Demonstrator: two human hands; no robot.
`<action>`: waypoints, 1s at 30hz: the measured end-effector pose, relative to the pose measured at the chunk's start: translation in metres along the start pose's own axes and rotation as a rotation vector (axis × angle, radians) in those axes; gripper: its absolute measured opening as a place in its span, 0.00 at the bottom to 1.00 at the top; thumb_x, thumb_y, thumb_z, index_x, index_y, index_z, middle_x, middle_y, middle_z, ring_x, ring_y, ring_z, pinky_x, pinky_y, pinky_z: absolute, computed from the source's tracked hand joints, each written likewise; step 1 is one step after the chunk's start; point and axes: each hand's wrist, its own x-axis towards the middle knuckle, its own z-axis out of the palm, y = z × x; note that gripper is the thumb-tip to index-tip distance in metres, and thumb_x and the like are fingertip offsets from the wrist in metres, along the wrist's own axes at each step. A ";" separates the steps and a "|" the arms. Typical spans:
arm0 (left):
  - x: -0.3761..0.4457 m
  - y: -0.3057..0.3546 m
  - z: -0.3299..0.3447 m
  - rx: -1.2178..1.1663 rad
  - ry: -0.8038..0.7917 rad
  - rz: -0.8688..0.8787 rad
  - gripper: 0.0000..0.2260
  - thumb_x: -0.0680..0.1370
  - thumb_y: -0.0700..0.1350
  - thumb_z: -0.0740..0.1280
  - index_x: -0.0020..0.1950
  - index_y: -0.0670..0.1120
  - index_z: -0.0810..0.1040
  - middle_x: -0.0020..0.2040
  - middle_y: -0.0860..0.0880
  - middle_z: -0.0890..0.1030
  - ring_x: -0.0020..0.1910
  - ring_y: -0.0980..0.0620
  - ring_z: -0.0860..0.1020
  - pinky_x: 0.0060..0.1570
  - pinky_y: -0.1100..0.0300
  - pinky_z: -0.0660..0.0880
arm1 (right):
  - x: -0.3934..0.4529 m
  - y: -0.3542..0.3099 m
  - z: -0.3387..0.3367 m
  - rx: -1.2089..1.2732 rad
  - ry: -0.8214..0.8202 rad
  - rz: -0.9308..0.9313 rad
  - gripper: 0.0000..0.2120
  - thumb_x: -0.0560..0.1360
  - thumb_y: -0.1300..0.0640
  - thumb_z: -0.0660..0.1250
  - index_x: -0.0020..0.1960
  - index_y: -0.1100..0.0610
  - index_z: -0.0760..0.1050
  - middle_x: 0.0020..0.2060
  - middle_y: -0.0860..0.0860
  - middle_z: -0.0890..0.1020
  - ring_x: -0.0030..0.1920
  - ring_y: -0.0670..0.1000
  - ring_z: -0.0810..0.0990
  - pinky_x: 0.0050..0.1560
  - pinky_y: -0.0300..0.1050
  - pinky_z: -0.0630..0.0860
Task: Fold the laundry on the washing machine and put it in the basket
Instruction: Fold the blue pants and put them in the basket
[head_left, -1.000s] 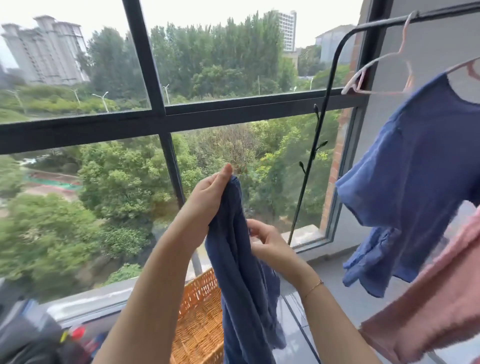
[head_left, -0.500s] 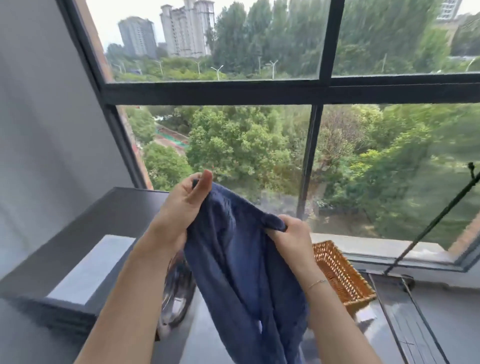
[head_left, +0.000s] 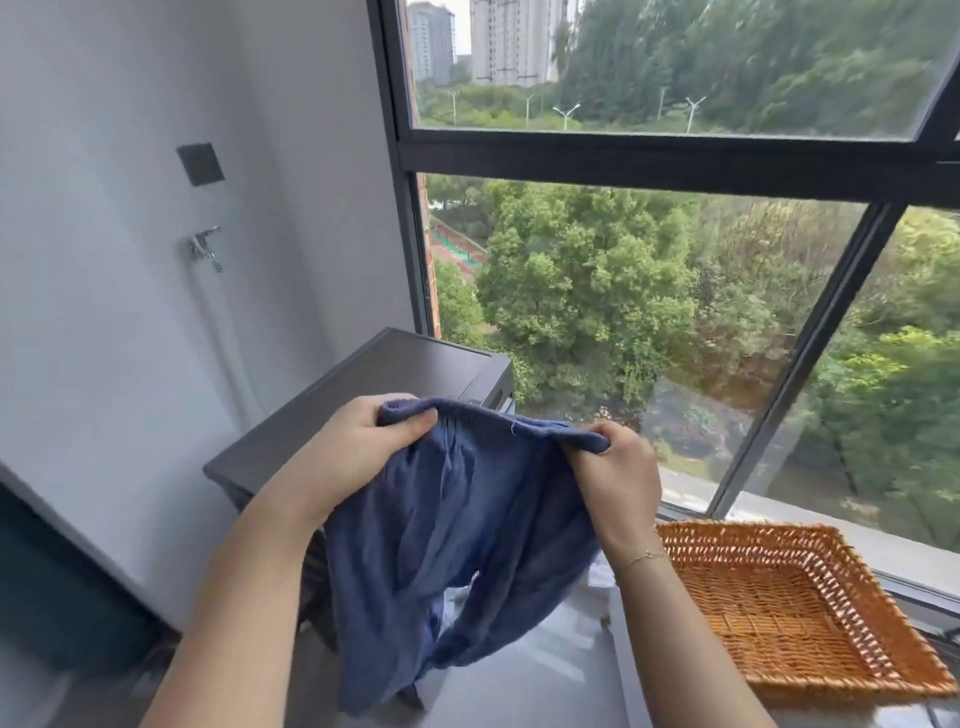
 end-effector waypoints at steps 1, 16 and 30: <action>0.005 -0.004 -0.004 -0.026 0.039 0.021 0.10 0.79 0.47 0.65 0.40 0.46 0.79 0.35 0.50 0.79 0.37 0.52 0.77 0.42 0.56 0.69 | 0.004 0.003 0.007 -0.023 -0.025 -0.001 0.10 0.69 0.49 0.67 0.33 0.54 0.73 0.33 0.52 0.77 0.40 0.57 0.75 0.34 0.48 0.69; 0.204 -0.063 -0.027 -0.350 0.318 -0.139 0.09 0.80 0.48 0.65 0.43 0.47 0.79 0.44 0.46 0.82 0.48 0.48 0.80 0.62 0.45 0.72 | 0.163 0.006 0.145 0.484 -0.095 0.377 0.05 0.70 0.65 0.58 0.40 0.61 0.73 0.39 0.66 0.79 0.40 0.66 0.80 0.29 0.52 0.79; 0.324 -0.119 -0.056 -0.551 0.476 -0.316 0.09 0.80 0.47 0.65 0.48 0.43 0.80 0.37 0.50 0.85 0.37 0.54 0.84 0.34 0.63 0.78 | 0.274 -0.032 0.244 0.708 -0.056 0.394 0.15 0.68 0.76 0.65 0.36 0.58 0.68 0.33 0.50 0.73 0.31 0.41 0.72 0.30 0.29 0.71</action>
